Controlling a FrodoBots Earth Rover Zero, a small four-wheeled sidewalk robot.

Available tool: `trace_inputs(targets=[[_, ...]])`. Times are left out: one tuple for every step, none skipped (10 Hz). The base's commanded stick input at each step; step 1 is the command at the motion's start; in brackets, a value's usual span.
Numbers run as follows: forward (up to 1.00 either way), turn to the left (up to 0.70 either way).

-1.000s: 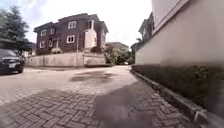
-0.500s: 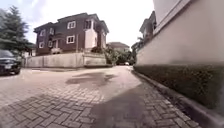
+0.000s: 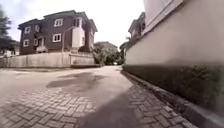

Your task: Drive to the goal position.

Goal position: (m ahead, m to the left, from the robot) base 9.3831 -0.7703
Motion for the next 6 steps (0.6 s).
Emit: trace_inputs(targets=[[0.7, 0.03], [0.7, 0.03], [0.7, 0.03], [0.7, 0.03], [0.7, 0.03], [0.7, 0.03]])
